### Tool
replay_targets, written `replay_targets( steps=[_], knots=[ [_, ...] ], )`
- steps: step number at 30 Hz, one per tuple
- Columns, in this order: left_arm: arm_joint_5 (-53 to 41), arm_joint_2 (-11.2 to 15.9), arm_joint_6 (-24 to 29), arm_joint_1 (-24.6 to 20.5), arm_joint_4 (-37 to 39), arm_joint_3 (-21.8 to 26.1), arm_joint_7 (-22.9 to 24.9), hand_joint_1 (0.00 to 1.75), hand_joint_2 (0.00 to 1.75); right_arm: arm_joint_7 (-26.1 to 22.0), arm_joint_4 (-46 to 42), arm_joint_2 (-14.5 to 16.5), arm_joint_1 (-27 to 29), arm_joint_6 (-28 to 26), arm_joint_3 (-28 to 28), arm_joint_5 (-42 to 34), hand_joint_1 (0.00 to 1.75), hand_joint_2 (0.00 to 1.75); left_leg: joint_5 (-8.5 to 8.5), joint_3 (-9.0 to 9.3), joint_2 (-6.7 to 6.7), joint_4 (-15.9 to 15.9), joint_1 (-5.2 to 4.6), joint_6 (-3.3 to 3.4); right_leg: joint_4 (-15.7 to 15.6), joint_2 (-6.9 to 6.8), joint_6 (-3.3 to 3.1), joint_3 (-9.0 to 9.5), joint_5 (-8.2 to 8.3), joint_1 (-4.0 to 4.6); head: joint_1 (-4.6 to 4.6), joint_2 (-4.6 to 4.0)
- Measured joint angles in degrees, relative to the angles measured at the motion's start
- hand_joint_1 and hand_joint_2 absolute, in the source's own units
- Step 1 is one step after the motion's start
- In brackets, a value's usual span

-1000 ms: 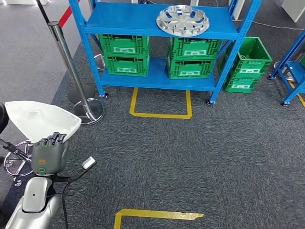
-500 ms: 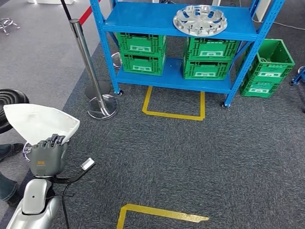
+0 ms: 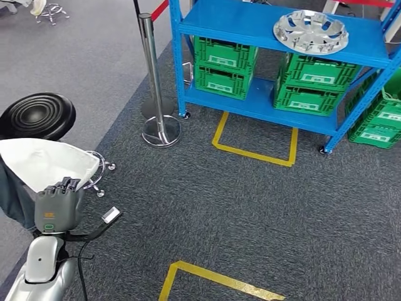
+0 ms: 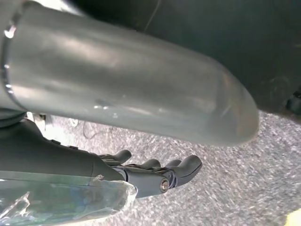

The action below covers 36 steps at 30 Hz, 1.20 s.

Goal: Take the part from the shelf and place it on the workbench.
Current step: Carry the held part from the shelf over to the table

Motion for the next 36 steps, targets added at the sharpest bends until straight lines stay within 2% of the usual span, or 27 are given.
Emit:
replay_targets(
  steps=[2, 3, 4, 5, 6, 7, 9, 10, 11, 13, 14, 15, 17, 19, 20, 21, 22, 24, 26, 27, 28, 29, 31, 33, 34, 35, 36],
  knots=[
    [0.00, -0.02, -0.01, -0.10, 0.00, -0.01, 0.12, 1.75, 1.75, -0.01, 0.00, 0.00, 0.01, 0.00, 0.00, 0.00, 0.00, 0.00, 0.20, -0.24, -1.16, -0.06, 0.06, 0.51, 7.34, 3.27, 0.18, -3.37, -3.92, -0.13, 0.26, 0.00],
    [0.00, -0.04, -0.01, -0.09, 0.01, -0.01, 0.20, 1.75, 1.75, 0.01, 0.01, 0.00, 0.07, -0.01, 0.00, -0.01, 0.00, 0.00, 0.28, -0.39, -1.84, -0.04, -0.01, 0.64, 11.51, 3.99, 0.15, -5.38, -5.60, -0.14, 0.31, 0.00],
    [0.00, -0.05, -0.02, -0.03, 0.03, -0.01, 0.26, 1.75, 1.75, 0.03, 0.02, -0.01, 0.15, -0.01, 0.00, -0.01, 0.00, 0.00, 0.34, -0.48, -2.56, -0.02, -0.09, 0.71, 14.32, 4.25, 0.08, -6.84, -6.32, -0.12, 0.32, 0.00],
    [0.00, -0.05, -0.02, 0.03, 0.06, -0.01, 0.33, 1.75, 1.75, 0.05, 0.03, -0.01, 0.23, -0.02, 0.00, 0.00, 0.00, 0.00, 0.39, -0.51, -3.34, 0.00, -0.16, 0.73, 14.92, 4.36, -0.05, -7.29, -5.80, -0.10, 0.34, 0.00],
    [0.00, -0.05, -0.02, 0.08, 0.08, -0.01, 0.38, 1.75, 1.75, 0.07, 0.04, -0.02, 0.29, -0.02, 0.00, 0.01, 0.00, 0.00, 0.43, -0.48, -4.16, 0.02, -0.22, 0.71, 13.08, 4.54, -0.26, -6.59, -4.12, -0.10, 0.34, 0.00],
    [0.00, -0.06, -0.02, 0.11, 0.10, -0.01, 0.43, 1.75, 1.75, 0.08, 0.04, -0.02, 0.29, -0.02, 0.00, 0.01, 0.00, 0.00, 0.48, -0.44, -4.96, 0.05, -0.27, 0.65, 9.34, 5.09, -0.54, -4.94, -1.75, -0.11, 0.35, 0.00],
    [0.00, -0.11, -0.02, 0.07, 0.10, 0.00, 0.47, 1.75, 1.75, 0.08, 0.07, -0.05, 0.20, -0.01, -0.01, 0.02, 0.00, 0.00, 0.60, -0.60, -6.34, 0.20, -0.28, 0.35, 1.36, 7.98, -1.14, -1.35, 1.58, -0.26, 0.31, 0.00],
    [0.00, -0.13, -0.02, 0.04, 0.10, 0.02, 0.47, 1.75, 1.75, 0.08, 0.08, -0.07, 0.17, 0.00, -0.02, 0.02, 0.00, 0.00, 0.73, -0.85, -6.91, 0.27, -0.21, 0.05, -0.94, 9.15, -1.28, -0.26, 2.17, -0.28, 0.30, 0.00],
    [0.00, -0.11, -0.02, 0.05, 0.10, 0.06, 0.47, 1.75, 1.75, 0.07, 0.10, -0.09, 0.12, 0.01, -0.02, 0.02, 0.00, 0.00, 0.91, -1.16, -7.49, 0.31, -0.07, -0.32, -1.84, 9.83, -1.33, 0.19, 2.14, -0.28, 0.26, 0.00],
    [0.00, -0.01, -0.01, 0.21, 0.10, 0.16, 0.45, 1.75, 1.75, 0.10, 0.10, -0.07, 0.12, 0.02, -0.02, 0.01, 0.00, 0.00, 1.25, -1.68, -8.53, 0.32, 0.19, -1.10, -2.15, 8.73, -1.46, 0.43, 2.37, -0.25, 0.30, 0.00],
    [0.00, 0.04, -0.01, 0.32, 0.10, 0.21, 0.43, 1.75, 1.75, 0.11, 0.10, -0.07, 0.12, 0.02, -0.02, 0.02, 0.00, 0.00, 1.02, -1.92, -7.97, 0.64, 0.18, -1.42, -2.35, 8.02, -1.66, 0.52, 2.54, -0.34, 0.24, 0.00],
    [0.00, 0.10, 0.00, 0.33, 0.10, 0.28, 0.41, 1.75, 1.75, 0.11, 0.10, -0.05, 0.15, 0.02, -0.02, 0.03, 0.00, 0.00, 0.21, -2.49, -6.68, 1.77, 0.11, -1.76, -2.58, 7.21, -1.88, 0.65, 2.72, -0.43, 0.05, 0.00],
    [0.00, 0.14, 0.01, 0.16, 0.11, 0.43, 0.35, 1.75, 1.75, 0.08, 0.10, -0.05, 0.19, 0.02, -0.02, 0.07, 0.00, 0.00, -2.99, -4.97, -3.31, 7.16, 0.09, -2.41, -2.83, 5.54, -2.21, 0.79, 2.83, -0.45, -0.38, 0.00],
    [0.00, 0.11, -0.01, 0.16, 0.14, 0.57, 0.27, 1.75, 1.75, 0.11, 0.11, -0.11, 0.29, -0.02, -0.02, 0.14, 0.00, 0.00, -5.72, -7.94, -1.98, 13.65, 0.39, -2.94, -2.78, 3.77, -2.36, 0.77, 2.71, -0.35, -0.52, 0.00],
    [0.00, 0.10, -0.01, 0.31, 0.15, 0.68, 0.23, 1.75, 1.75, 0.13, 0.12, -0.14, 0.33, -0.04, -0.02, 0.20, 0.00, 0.00, -5.81, -8.47, -1.75, 15.01, 0.52, -3.10, -2.74, 2.93, -2.36, 0.76, 2.65, -0.32, -0.52, 0.00],
    [0.00, 0.11, -0.02, 0.50, 0.16, 0.91, 0.19, 1.75, 1.75, 0.17, 0.13, -0.17, 0.34, -0.07, -0.01, 0.29, 0.00, 0.00, -4.88, -7.95, -1.57, 14.31, 0.62, -3.17, -2.69, 2.14, -2.32, 0.77, 2.55, -0.31, -0.52, 0.00],
    [0.00, 0.12, -0.02, 0.68, 0.17, 1.21, 0.16, 1.75, 1.75, 0.21, 0.13, -0.17, 0.32, -0.09, 0.00, 0.39, 0.00, 0.00, -3.19, -6.38, -1.19, 11.68, 0.66, -3.16, -2.65, 1.40, -2.22, 0.84, 2.43, -0.30, -0.54, 0.00],
    [0.00, 0.14, -0.02, 0.88, 0.15, 1.87, 0.04, 1.75, 1.75, 0.28, 0.13, -0.17, 0.24, -0.15, 0.03, 0.59, 0.00, 0.00, -0.51, -2.43, 1.11, 4.63, 0.35, -2.82, -2.51, 0.11, -1.81, 1.08, 2.08, -0.08, -0.59, 0.00],
    [0.00, 0.14, -0.01, 1.18, 0.04, 2.56, -0.29, 1.75, 1.75, 0.31, 0.13, -0.17, 0.18, -0.19, 0.10, 0.79, 0.00, 0.00, -0.15, -0.63, 2.88, 1.08, -0.14, -1.91, -2.40, -1.00, -1.23, 1.27, 1.72, 0.33, -0.52, 0.00],
    [0.00, 0.15, -0.01, 1.60, -0.04, 3.03, -0.55, 1.75, 1.75, 0.35, 0.13, -0.17, 0.16, -0.20, 0.15, 0.91, 0.00, 0.00, -0.37, -0.62, 2.81, 0.83, -0.38, -1.42, -2.39, -1.60, -0.95, 1.38, 1.57, 0.48, -0.48, 0.00],
    [0.00, 0.16, 0.00, 2.17, -0.14, 3.64, -0.90, 1.75, 1.75, 0.39, 0.13, -0.17, 0.13, -0.20, 0.19, 1.03, 0.00, 0.00, -0.33, -0.68, 2.10, 0.82, -0.34, -0.90, -2.43, -2.19, -0.67, 1.54, 1.40, 0.47, -0.41, 0.00],
    [0.00, 0.16, 0.01, 2.79, -0.26, 4.30, -1.32, 1.75, 1.75, 0.43, 0.13, -0.17, 0.10, -0.19, 0.24, 1.16, 0.00, 0.00, -0.28, -0.68, 1.49, 0.71, -0.30, -0.55, -2.20, -2.01, -0.37, 1.55, 0.98, 0.39, -0.34, 0.00],
    [0.00, 0.12, 0.01, 3.53, -0.53, 5.60, -2.31, 1.75, 1.75, 0.46, 0.13, -0.17, 0.06, -0.16, 0.37, 1.37, 0.00, 0.00, -0.08, -0.66, 0.22, 0.49, -0.08, 0.19, 1.08, 0.52, 0.07, 0.17, -1.39, 0.16, -0.14, 0.00],
    [0.01, 0.02, 0.01, 3.81, -0.69, 6.66, -3.03, 1.75, 1.75, 0.46, 0.13, -0.19, 0.09, -0.14, 0.57, 1.50, 0.00, 0.00, 0.02, -0.80, -1.18, 0.49, -0.07, 0.61, 8.89, 3.48, 0.11, -3.55, -5.17, 0.06, 0.10, 0.00],
    [0.01, -0.04, 0.01, 4.01, -0.70, 7.08, -3.21, 1.75, 1.75, 0.48, 0.14, -0.21, 0.17, -0.13, 0.65, 1.51, 0.00, 0.00, 0.06, -0.84, -1.97, 0.49, -0.14, 0.69, 12.67, 4.05, 0.05, -5.52, -6.42, 0.08, 0.12, 0.00],
    [0.02, -0.08, 0.01, 4.27, -0.70, 7.40, -3.29, 1.75, 1.75, 0.51, 0.14, -0.22, 0.24, -0.12, 0.69, 1.52, 0.00, 0.00, 0.08, -0.84, -2.78, 0.51, -0.22, 0.72, 14.74, 4.28, -0.06, -6.79, -6.61, 0.12, 0.12, 0.00],
    [0.02, -0.11, 0.01, 4.51, -0.70, 7.68, -3.35, 1.75, 1.75, 0.54, 0.14, -0.24, 0.30, -0.11, 0.71, 1.53, 0.00, 0.00, 0.10, -0.81, -3.62, 0.53, -0.29, 0.73, 14.44, 4.44, -0.23, -6.99, -5.53, 0.16, 0.12, 0.00]
  ],
)
